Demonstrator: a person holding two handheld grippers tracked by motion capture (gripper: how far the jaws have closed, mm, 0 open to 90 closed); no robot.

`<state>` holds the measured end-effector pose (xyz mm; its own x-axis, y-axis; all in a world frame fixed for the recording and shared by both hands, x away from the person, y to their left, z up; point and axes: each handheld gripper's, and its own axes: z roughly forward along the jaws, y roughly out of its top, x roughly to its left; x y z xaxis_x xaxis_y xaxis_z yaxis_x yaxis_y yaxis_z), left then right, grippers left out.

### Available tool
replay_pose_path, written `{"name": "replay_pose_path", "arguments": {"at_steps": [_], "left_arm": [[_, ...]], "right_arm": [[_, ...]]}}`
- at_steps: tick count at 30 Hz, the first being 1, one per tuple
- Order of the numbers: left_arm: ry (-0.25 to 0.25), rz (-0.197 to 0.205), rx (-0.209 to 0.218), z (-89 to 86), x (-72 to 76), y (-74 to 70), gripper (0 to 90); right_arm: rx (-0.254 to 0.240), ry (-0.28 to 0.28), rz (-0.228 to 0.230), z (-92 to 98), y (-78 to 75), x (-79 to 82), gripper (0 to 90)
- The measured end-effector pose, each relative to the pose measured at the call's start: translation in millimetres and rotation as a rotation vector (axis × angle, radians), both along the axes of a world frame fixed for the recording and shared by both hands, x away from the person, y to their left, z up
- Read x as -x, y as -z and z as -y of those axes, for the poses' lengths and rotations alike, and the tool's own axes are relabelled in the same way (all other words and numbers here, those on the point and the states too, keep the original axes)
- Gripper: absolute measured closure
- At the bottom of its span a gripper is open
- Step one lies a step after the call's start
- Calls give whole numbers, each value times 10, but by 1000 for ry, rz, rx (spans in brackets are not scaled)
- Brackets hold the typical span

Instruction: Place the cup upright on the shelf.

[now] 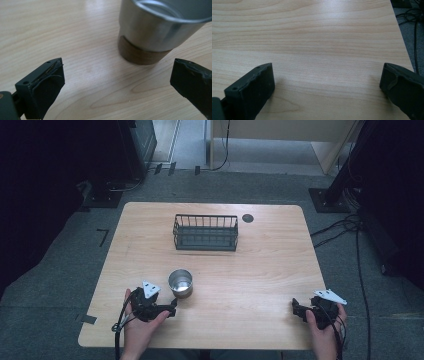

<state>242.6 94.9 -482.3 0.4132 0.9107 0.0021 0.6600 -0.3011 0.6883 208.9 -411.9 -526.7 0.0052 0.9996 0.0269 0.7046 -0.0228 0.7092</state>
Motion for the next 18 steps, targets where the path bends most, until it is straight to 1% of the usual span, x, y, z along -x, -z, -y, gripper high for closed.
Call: {"name": "replay_pose_path", "arguments": {"at_steps": [5,7,8,11,13,14,15,18], "left_arm": [[22,-4,21,100,-78,-39,0],[28,-4,20,118,-91,-46,0],[37,-8,19,161,-116,-55,0],[38,-11,18,203,-142,-60,0],[50,-23,20,260,-181,-60,0],[50,-23,20,260,-181,-60,0],[62,-27,15,295,-200,-65,0],[67,-24,18,337,-224,-79,0]], "right_arm": [[-1,0,0,0,0,0,0],[0,0,1,0,0,0,0],[-1,0,0,0,0,0,0],[-1,1,0,-1,0,0,0],[-1,1,0,-1,0,0,0],[-1,1,0,-1,0,0,0],[-1,0,0,-1,0,0,0],[-1,1,0,-1,0,0,0]]}}
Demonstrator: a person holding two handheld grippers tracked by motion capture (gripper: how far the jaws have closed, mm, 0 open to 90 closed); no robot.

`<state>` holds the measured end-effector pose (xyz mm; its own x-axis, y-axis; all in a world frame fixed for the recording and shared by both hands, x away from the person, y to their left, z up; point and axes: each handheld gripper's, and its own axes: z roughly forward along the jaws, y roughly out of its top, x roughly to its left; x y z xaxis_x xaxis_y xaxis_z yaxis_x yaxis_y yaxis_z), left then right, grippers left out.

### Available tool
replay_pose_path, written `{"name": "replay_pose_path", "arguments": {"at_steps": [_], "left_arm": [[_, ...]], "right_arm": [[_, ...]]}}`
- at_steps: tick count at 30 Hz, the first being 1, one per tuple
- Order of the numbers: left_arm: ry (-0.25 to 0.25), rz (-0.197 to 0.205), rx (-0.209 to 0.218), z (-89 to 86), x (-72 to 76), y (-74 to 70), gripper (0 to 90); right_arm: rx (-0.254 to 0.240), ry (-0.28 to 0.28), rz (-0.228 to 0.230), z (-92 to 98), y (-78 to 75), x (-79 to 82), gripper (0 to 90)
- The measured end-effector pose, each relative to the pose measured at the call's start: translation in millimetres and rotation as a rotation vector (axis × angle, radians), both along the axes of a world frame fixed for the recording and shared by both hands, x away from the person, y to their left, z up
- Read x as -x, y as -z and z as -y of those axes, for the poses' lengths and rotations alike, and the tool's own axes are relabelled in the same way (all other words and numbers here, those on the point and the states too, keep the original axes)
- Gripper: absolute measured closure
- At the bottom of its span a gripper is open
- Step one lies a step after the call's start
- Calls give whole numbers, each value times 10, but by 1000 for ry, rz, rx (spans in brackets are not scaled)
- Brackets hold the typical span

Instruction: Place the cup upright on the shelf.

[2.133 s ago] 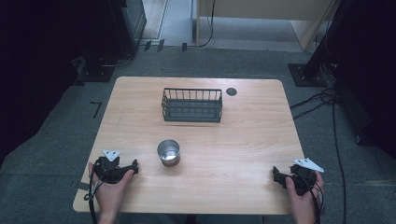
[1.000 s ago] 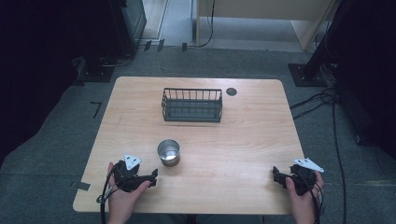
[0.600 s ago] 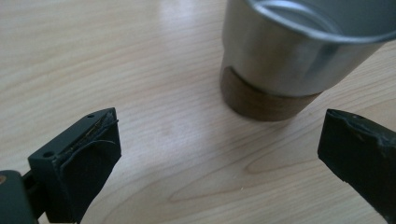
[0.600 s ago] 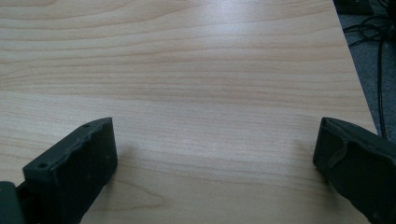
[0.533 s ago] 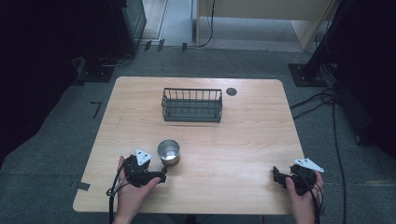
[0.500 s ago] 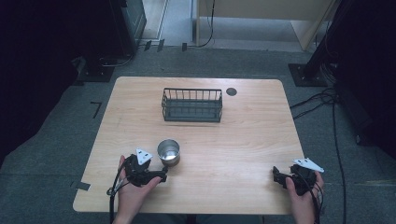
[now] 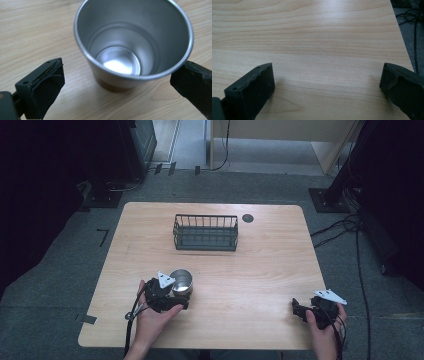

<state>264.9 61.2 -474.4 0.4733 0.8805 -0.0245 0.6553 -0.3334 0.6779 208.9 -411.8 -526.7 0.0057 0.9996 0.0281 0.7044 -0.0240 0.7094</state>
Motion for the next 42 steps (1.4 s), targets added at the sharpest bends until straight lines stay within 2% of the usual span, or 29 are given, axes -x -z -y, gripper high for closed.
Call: {"name": "replay_pose_path", "arguments": {"at_steps": [9,18,21,31,42], "left_arm": [[28,-7,-7,130,-99,-38,0],[34,-13,-42,217,-189,-65,72],[29,-13,-50,221,-211,-63,130],[34,-13,-38,207,-235,-75,154],[39,-10,-29,174,-315,-170,185]], "right_arm": [[0,0,0,0,0,0,0],[0,0,0,0,0,0,0],[0,0,0,0,0,0,0],[0,0,0,0,0,0,0],[0,0,0,0,0,0,0]]}}
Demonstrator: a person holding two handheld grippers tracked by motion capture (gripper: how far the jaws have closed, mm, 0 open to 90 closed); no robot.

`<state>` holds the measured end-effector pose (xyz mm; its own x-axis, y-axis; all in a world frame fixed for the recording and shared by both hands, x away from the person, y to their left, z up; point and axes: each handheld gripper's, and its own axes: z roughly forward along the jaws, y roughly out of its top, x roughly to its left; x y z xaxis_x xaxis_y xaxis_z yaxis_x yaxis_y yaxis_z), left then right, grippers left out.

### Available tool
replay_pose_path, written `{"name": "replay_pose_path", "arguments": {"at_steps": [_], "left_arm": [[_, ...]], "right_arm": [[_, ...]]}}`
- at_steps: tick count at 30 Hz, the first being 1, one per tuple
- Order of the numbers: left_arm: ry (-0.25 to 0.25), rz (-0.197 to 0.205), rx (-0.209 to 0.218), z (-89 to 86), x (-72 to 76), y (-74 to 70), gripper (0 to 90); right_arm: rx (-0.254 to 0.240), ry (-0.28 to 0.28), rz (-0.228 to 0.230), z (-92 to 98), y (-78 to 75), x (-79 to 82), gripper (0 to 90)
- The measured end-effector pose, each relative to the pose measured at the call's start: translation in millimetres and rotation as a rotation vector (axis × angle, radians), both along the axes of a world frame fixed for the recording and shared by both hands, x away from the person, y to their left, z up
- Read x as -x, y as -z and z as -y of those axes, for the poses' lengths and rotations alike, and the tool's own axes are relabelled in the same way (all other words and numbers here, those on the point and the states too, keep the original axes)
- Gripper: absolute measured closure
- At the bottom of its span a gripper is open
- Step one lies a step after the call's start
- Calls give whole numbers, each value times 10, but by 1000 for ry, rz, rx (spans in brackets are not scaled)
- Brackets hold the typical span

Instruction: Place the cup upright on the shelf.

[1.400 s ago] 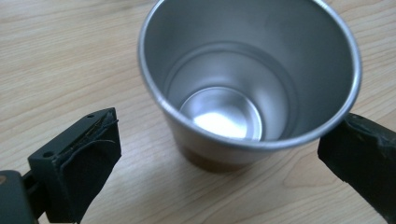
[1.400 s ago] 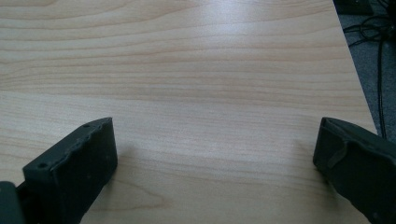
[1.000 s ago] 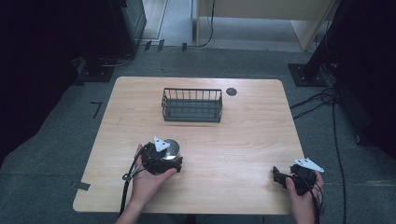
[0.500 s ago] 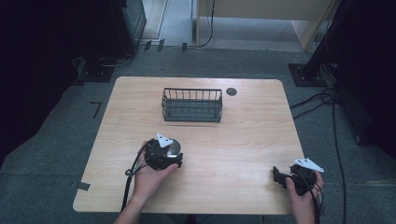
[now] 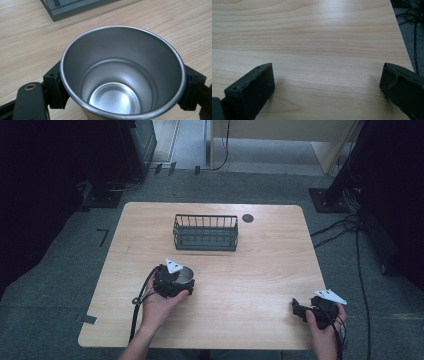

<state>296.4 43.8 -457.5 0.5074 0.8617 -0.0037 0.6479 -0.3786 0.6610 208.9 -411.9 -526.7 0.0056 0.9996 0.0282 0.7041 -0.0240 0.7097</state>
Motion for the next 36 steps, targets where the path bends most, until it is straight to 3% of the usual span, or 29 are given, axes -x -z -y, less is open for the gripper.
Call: {"name": "replay_pose_path", "arguments": {"at_steps": [19,36], "left_arm": [[8,19,13,-24,-46,-114,188],[24,26,22,-29,-298,-324,189]], "right_arm": [[0,0,0,0,0,0,0],[0,0,0,0,0,0,0]]}}
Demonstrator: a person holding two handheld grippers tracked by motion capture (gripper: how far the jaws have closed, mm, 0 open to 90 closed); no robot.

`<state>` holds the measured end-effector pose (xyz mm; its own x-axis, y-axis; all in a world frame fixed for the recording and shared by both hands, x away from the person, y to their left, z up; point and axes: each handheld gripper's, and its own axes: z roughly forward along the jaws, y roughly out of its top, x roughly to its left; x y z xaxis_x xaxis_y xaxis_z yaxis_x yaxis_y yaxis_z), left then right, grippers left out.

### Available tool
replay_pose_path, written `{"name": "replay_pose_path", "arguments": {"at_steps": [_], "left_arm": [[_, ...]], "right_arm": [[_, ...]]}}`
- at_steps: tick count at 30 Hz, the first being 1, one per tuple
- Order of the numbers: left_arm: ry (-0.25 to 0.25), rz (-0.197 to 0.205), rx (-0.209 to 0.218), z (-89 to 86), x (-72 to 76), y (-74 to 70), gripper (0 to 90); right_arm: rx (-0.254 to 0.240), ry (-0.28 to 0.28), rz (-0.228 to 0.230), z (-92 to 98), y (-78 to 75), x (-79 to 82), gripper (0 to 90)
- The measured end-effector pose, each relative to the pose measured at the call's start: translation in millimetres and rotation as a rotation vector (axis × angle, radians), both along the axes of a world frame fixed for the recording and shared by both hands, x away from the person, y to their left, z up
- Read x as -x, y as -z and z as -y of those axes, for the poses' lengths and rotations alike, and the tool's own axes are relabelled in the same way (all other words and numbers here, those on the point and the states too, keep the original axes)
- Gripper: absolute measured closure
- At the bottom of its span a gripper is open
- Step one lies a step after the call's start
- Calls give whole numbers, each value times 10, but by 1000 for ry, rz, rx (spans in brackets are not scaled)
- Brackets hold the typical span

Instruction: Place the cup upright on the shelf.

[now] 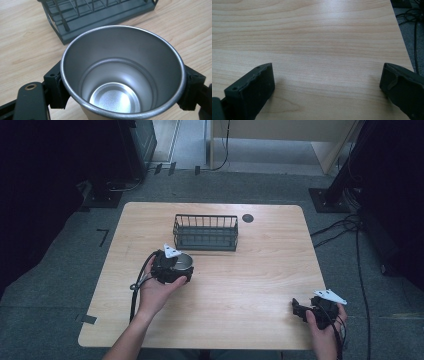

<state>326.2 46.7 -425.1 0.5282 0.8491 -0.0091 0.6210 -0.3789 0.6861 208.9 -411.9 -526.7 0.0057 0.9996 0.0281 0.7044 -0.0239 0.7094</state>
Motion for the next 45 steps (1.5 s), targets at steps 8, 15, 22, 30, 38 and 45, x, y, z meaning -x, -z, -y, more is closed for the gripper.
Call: {"name": "replay_pose_path", "arguments": {"at_steps": [8,15,22,30,38,45], "left_arm": [[5,10,3,21,-114,-103,189],[5,18,4,17,-213,-196,189],[8,32,6,39,-326,-326,189],[8,39,11,62,-451,-418,189],[13,49,6,108,-606,-541,190],[17,53,12,175,-751,-629,190]], "right_arm": [[0,0,0,0,0,0,0],[0,0,0,0,0,0,0],[0,0,0,0,0,0,0],[0,0,0,0,0,0,0],[0,0,0,0,0,0,0],[0,0,0,0,0,0,0]]}}
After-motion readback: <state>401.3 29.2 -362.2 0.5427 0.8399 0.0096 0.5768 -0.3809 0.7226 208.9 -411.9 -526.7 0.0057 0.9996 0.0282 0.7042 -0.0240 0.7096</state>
